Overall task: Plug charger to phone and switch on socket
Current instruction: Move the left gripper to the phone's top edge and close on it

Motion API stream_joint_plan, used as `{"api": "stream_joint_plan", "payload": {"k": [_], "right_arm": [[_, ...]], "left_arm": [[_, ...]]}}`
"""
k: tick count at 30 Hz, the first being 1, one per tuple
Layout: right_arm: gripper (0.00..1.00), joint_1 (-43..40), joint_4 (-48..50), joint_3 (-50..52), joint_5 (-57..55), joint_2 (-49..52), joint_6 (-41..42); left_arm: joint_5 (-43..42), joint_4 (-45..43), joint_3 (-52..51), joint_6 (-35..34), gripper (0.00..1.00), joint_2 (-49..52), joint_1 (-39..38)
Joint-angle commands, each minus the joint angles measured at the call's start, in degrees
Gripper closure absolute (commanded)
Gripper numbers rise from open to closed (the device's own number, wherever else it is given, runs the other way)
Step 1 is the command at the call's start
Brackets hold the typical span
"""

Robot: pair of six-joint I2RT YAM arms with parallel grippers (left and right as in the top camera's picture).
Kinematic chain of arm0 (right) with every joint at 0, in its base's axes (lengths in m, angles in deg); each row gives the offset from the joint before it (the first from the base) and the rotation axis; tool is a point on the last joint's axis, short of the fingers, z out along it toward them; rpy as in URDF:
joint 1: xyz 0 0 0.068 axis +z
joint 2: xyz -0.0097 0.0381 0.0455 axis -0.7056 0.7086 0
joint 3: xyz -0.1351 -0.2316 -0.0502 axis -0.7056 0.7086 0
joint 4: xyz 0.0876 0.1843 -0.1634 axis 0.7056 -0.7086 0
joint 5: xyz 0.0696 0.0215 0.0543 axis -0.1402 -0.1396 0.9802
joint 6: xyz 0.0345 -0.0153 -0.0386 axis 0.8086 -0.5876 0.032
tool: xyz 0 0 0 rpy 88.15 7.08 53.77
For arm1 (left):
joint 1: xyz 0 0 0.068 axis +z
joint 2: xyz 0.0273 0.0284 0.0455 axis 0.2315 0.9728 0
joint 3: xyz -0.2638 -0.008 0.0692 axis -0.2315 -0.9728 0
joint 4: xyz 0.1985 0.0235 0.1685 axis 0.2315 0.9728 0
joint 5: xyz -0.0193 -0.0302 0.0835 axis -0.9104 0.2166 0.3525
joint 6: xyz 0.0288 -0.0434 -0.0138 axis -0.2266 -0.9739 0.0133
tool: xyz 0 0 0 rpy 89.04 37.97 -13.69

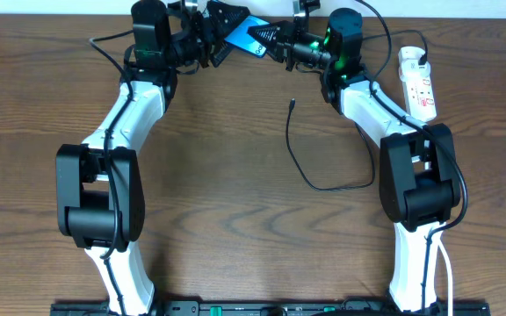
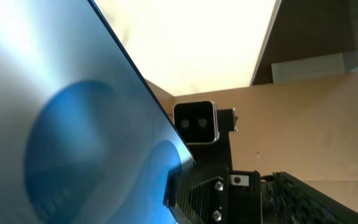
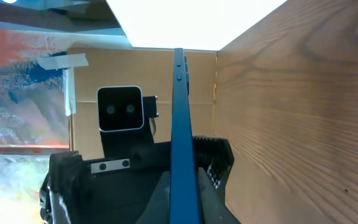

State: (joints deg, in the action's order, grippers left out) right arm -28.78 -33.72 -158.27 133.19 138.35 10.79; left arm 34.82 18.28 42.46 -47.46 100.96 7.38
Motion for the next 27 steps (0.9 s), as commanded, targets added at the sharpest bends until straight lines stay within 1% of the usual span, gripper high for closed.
{"api": "stream_joint_plan", "payload": {"k": [1, 12, 22, 27], "right_arm": [[0.99, 0.6, 0.5, -1.2, 0.2, -1.2, -0.9], [0.99, 3.1, 0.5, -1.2, -0.7, -1.2, -1.7], [0.99, 5.2, 0.6, -1.2, -2.7, -1.2, -1.7], [0.99, 5.4, 0.7, -1.2, -2.9, -1.2, -1.7]], "left_arm": [[2.7, -0.4, -0.1, -1.0, 0.09, -0.5, 0.4], [4.8, -0.4, -0.1, -3.5, 0.09, -0.5, 0.4], [6.5, -0.8, -0.1, -3.5, 0.09, -0.5, 0.4], [9.5, -0.9, -0.1, -3.5, 0.10, -0.5, 0.4]]}}
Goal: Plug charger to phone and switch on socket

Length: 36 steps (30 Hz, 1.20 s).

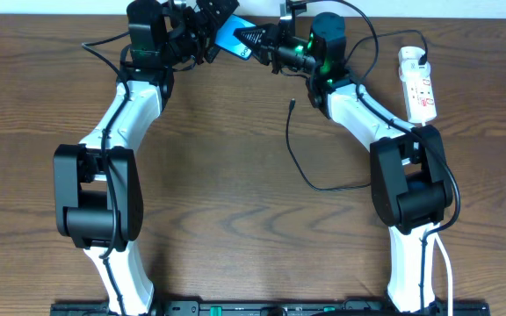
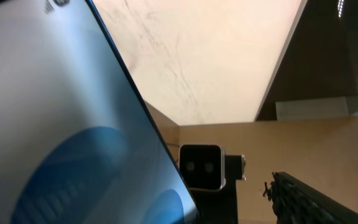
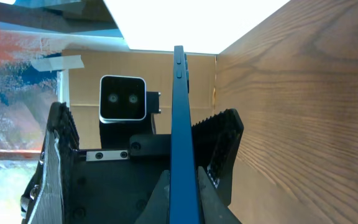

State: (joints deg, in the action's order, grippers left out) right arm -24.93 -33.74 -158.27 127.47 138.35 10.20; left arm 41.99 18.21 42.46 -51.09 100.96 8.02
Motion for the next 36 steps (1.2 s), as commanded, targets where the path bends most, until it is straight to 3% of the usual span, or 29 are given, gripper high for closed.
{"api": "stream_joint_plan", "payload": {"k": [1, 15, 23, 36], "right_arm": [[0.99, 1.6, 0.8, -1.2, 2.7, -1.2, -1.1], [0.99, 2.6, 0.7, -1.2, 1.2, -1.2, -1.1], [0.99, 2.7, 0.7, -1.2, 1.2, -1.2, -1.1], [0.99, 2.1, 0.6, -1.2, 0.9, -1.2, -1.3]], "left_arm": [[3.0, -1.4, -0.1, 0.2, 0.11, -0.5, -0.2], [14.7, -3.3, -0.1, -2.3, 0.16, -0.5, -3.9], [16.6, -3.2, -0.1, -2.6, 0.38, -0.5, -4.0], [16.6, -3.0, -0.1, -2.8, 0.39, -0.5, -4.0]]}}
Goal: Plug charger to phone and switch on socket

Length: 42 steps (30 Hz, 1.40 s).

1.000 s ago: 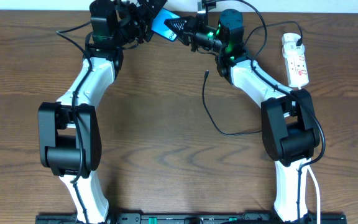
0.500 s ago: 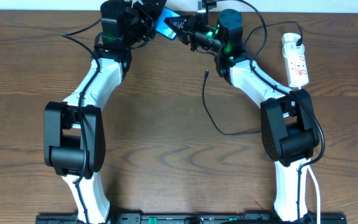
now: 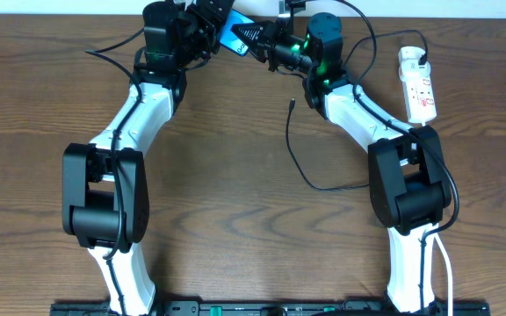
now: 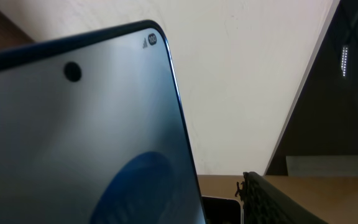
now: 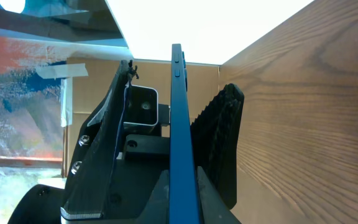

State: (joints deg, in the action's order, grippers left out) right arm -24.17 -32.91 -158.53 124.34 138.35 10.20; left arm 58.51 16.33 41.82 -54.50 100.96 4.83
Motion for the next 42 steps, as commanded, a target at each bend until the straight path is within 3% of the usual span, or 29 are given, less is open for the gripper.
{"api": "stream_joint_plan", "payload": {"k": [1, 6, 9, 27, 42], "right_arm": [[0.99, 1.3, -0.3, -0.9, 4.0, -1.2, -1.3], [0.99, 1.0, -0.3, -0.9, 4.0, -1.2, -1.4], [0.99, 0.9, -0.3, -0.9, 3.9, -1.2, -1.4], [0.99, 0.6, -0.3, -0.9, 3.3, -1.2, -1.5], [0.99, -0.1, 0.6, -1.0, 1.2, -1.2, 4.1]], "left_arm": [[0.1, -1.1, 0.5, 0.5, 0.42, -0.5, -0.8], [0.1, -1.1, 0.5, 0.6, 0.63, -0.5, -0.8], [0.1, -1.0, 0.5, 0.6, 0.68, -0.5, -0.8], [-0.6, -1.0, 0.5, -0.5, 0.69, -0.5, -0.8], [-1.3, -1.4, 0.5, -0.5, 0.75, -0.5, -0.8]]}}
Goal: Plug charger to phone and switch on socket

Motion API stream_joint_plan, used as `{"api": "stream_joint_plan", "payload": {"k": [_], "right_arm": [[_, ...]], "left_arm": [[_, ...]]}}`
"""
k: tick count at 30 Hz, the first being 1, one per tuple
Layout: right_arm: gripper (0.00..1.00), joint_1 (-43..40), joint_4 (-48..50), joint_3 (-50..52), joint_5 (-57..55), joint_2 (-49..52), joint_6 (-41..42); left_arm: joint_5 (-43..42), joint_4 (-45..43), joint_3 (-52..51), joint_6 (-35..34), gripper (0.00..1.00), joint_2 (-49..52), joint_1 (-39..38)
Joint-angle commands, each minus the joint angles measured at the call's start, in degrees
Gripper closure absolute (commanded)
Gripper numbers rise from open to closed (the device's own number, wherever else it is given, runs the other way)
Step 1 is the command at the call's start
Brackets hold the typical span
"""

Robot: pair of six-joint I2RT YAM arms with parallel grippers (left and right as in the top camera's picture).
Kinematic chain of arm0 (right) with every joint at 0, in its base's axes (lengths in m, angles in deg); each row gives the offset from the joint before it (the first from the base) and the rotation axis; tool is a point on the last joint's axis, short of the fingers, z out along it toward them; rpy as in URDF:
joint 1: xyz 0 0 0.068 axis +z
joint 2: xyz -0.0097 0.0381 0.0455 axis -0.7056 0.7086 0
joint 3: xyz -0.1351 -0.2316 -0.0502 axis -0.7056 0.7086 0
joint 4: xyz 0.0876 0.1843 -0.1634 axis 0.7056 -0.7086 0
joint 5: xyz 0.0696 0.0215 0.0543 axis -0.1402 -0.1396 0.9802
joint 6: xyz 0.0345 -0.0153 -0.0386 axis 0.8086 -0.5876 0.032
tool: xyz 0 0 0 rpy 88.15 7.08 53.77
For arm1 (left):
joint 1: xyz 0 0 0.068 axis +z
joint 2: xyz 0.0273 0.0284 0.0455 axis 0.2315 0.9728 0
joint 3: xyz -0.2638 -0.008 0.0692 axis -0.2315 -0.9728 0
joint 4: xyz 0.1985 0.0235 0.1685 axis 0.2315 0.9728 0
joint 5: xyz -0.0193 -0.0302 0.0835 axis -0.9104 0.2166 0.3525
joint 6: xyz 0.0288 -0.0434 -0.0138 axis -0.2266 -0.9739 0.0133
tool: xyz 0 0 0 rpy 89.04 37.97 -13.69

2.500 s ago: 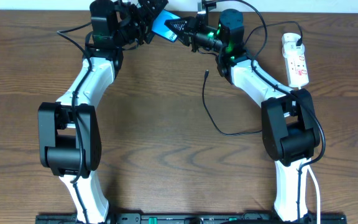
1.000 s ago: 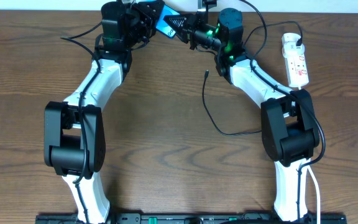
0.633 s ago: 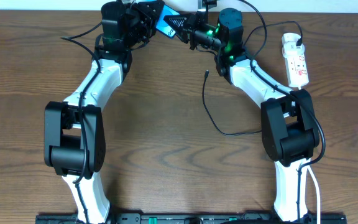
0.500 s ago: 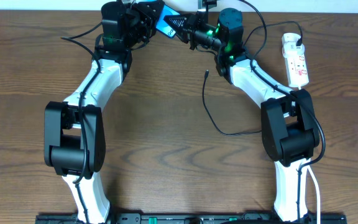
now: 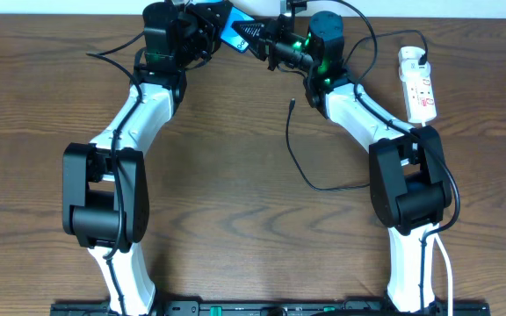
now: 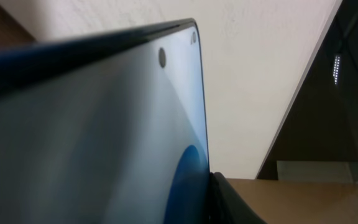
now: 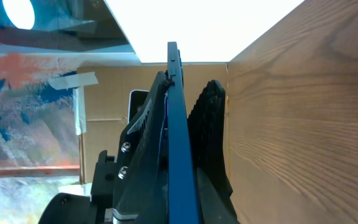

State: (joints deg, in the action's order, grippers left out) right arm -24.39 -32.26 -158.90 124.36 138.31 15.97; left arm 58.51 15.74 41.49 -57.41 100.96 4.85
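Note:
A blue phone (image 5: 234, 32) is held off the table at the far edge, between both grippers. My right gripper (image 5: 255, 38) is shut on its right end; in the right wrist view the phone (image 7: 180, 149) stands edge-on, running away from its jaws. My left gripper (image 5: 216, 23) is shut on the other end, its ribbed fingers (image 7: 209, 137) pressed to both faces. The phone's back (image 6: 98, 137) fills the left wrist view, with one black finger (image 6: 232, 202) against it. The black charger cable (image 5: 301, 162) lies loose on the table, its plug tip (image 5: 292, 104) pointing up.
A white power strip (image 5: 417, 83) lies at the far right with a plug in its upper end. The cable's loop curls toward the right arm's base (image 5: 415, 175). The wooden table (image 5: 235, 228) stretches toward the near edge.
The left gripper's fingers, then apart on either side of the phone, have shut onto it. The phone sits slightly further left and tilted. The right gripper's hold is unchanged.
The right gripper held the phone throughout, lifted at the far edge. The left gripper was at the phone's far end, then stood wide open around it, then narrower, and is now shut on it. The cable and power strip have stayed put.

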Motion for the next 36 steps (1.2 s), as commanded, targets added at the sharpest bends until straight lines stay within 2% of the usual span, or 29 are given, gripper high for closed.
{"api": "stream_joint_plan", "payload": {"k": [1, 12, 17, 36], "right_arm": [[0.99, 0.1, -0.1, -0.6, 1.2, -1.2, -1.3], [0.99, -0.7, -0.1, -0.6, 1.0, -1.2, 1.3], [0.99, -1.1, -0.2, -0.6, 1.0, -1.2, 1.3], [0.99, -2.1, -0.1, -0.6, 1.1, -1.2, 1.0]], "left_arm": [[-1.4, -0.9, 0.9, 2.4, 0.75, -0.5, -0.8], [-1.9, -0.9, 0.9, 2.4, 0.76, -0.5, -0.8], [-2.3, -1.3, 0.9, 2.4, 0.86, -0.5, -0.7], [-3.2, -1.2, 0.9, 2.4, 0.85, -0.5, 1.4]]}}
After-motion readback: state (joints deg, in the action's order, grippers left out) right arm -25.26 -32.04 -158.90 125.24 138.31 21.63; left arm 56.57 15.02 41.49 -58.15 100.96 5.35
